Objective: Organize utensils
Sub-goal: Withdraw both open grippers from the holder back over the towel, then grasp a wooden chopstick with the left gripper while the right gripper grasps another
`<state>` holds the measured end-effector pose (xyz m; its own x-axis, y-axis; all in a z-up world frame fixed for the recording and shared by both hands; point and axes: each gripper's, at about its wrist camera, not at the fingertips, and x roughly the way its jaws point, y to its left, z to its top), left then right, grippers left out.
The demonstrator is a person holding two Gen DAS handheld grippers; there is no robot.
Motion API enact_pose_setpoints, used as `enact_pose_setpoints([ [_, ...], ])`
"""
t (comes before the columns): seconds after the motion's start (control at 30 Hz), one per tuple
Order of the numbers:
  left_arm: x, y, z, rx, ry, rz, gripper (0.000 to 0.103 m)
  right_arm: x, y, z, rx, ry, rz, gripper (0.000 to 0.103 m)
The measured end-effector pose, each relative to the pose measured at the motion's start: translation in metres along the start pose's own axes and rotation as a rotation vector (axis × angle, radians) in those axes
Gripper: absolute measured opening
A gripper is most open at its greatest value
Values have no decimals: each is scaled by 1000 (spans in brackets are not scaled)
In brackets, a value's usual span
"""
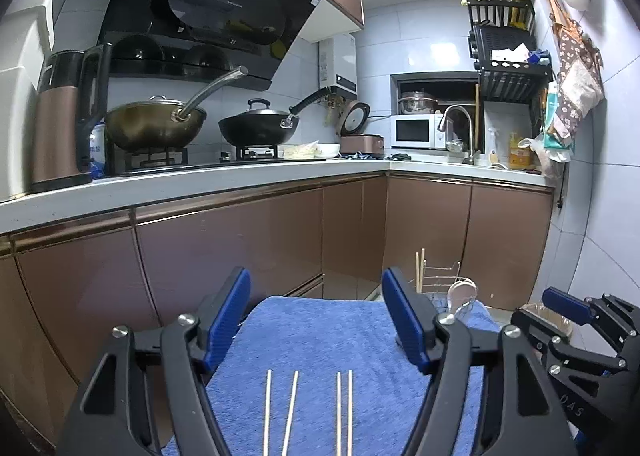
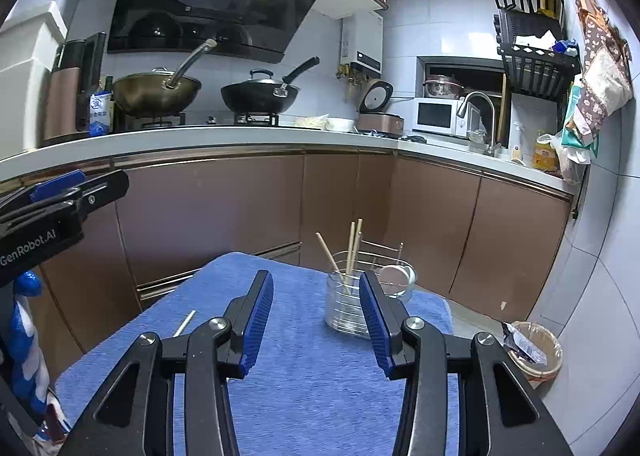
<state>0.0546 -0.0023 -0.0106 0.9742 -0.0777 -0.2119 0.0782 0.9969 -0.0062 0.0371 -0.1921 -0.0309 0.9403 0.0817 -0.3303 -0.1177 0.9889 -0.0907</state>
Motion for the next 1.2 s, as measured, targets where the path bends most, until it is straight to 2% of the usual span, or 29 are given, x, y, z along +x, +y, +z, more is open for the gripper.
enact_pose_setpoints([
  [0.4, 0, 17, -3, 12, 27, 32, 67, 1, 16, 3, -9, 11, 42, 42],
  [0.8, 24, 31, -14, 1, 93, 57, 67, 30, 25, 1, -21, 64, 78, 42],
  [1.0, 48, 42, -19, -16, 154, 51, 67, 52, 26, -1, -23, 106, 100, 42],
  [1.2, 86, 71, -28, -48, 263, 39, 67, 79, 22, -2, -18, 174, 128, 42],
])
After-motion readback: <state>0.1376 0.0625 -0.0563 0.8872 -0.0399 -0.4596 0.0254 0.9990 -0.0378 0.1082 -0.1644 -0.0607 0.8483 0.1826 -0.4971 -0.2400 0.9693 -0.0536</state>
